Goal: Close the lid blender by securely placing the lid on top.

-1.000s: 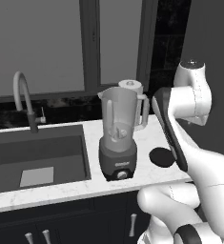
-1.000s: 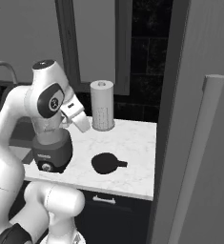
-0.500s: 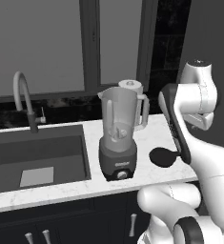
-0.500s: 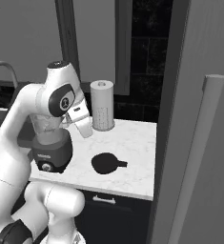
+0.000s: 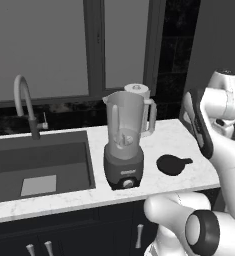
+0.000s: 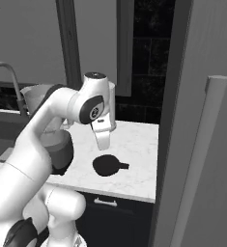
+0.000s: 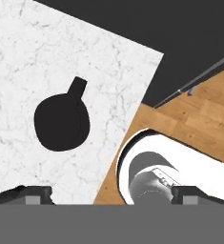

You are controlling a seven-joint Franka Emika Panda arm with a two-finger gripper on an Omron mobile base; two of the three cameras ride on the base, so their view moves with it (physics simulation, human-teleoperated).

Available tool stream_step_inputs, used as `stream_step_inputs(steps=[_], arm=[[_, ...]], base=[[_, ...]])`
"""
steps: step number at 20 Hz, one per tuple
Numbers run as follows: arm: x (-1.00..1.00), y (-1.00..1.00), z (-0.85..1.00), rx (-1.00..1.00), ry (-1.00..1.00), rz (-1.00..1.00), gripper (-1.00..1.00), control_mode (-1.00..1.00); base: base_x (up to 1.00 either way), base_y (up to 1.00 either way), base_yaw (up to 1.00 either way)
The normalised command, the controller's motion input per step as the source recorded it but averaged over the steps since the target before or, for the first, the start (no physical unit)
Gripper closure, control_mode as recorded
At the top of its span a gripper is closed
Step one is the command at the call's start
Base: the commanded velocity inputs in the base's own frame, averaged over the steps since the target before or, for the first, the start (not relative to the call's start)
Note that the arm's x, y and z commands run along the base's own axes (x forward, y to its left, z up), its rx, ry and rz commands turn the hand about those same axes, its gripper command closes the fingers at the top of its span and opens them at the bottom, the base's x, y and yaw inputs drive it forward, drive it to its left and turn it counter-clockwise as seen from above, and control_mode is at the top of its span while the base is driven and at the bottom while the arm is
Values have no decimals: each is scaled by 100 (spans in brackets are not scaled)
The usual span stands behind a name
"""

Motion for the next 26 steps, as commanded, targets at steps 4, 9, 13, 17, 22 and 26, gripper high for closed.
stream_step_inputs(steps=[4, 9, 13, 17, 22, 26], arm=[[16, -15, -47, 0, 0, -16, -100, -100], [25, -26, -54, 0, 0, -19, -100, -100], [25, -28, -57, 0, 0, -16, -100, -100], [21, -8, -54, 0, 0, -6, -100, -100], [23, 0, -51, 0, 0, 0, -100, -100], [17, 0, -35, 0, 0, 0, -100, -100]], base=[[0, 0, 0], [0, 0, 0], [0, 0, 0], [0, 0, 0], [0, 0, 0], [0, 0, 0]])
